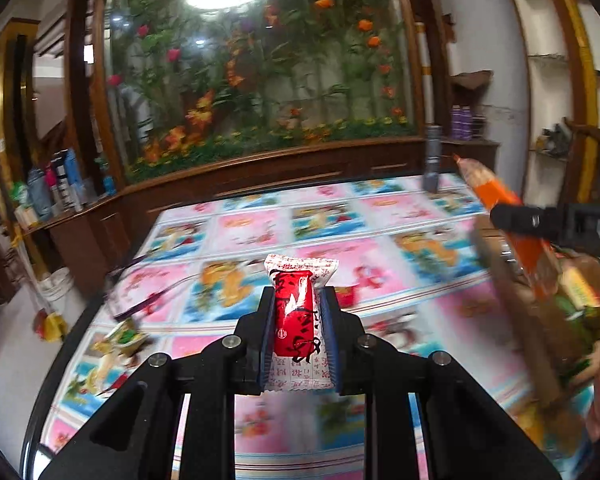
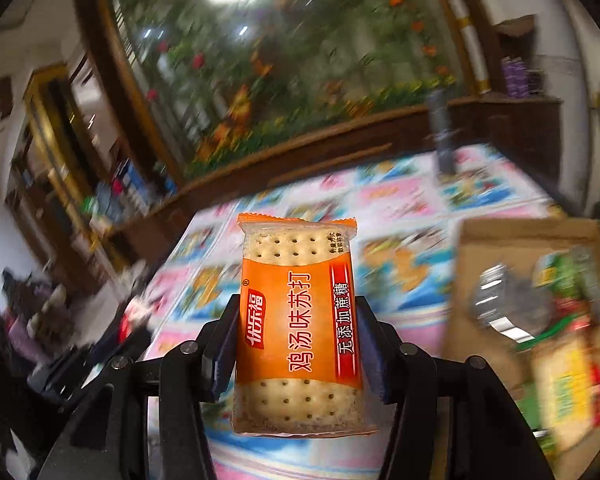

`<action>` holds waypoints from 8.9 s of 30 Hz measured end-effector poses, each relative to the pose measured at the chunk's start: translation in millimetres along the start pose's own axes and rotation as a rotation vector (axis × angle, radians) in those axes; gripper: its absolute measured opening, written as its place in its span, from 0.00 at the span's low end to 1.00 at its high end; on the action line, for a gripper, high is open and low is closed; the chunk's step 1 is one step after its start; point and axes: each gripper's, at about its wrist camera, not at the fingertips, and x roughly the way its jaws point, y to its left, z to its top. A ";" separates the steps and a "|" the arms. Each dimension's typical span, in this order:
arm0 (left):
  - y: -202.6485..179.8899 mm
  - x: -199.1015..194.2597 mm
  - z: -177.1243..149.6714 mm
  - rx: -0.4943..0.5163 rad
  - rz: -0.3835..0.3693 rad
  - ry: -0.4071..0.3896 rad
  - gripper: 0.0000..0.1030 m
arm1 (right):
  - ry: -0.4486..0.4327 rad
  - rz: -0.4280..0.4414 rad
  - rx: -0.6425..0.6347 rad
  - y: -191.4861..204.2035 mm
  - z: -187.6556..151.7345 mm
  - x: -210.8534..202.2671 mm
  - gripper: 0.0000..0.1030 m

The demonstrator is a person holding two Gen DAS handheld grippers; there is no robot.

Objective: Organize snacks

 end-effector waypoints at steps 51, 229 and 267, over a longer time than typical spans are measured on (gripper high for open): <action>34.1 44.4 1.7 -0.263 -0.189 0.243 0.47 | -0.073 -0.094 -0.144 -42.2 -17.6 -52.9 0.58; -81.9 -2.7 -31.8 0.058 -0.214 0.119 0.95 | -0.248 -0.449 0.170 -86.5 -48.1 -139.2 0.96; -79.9 -11.6 -27.8 0.110 -0.061 0.114 1.00 | -0.230 -0.549 0.070 -55.7 -79.4 -139.3 0.99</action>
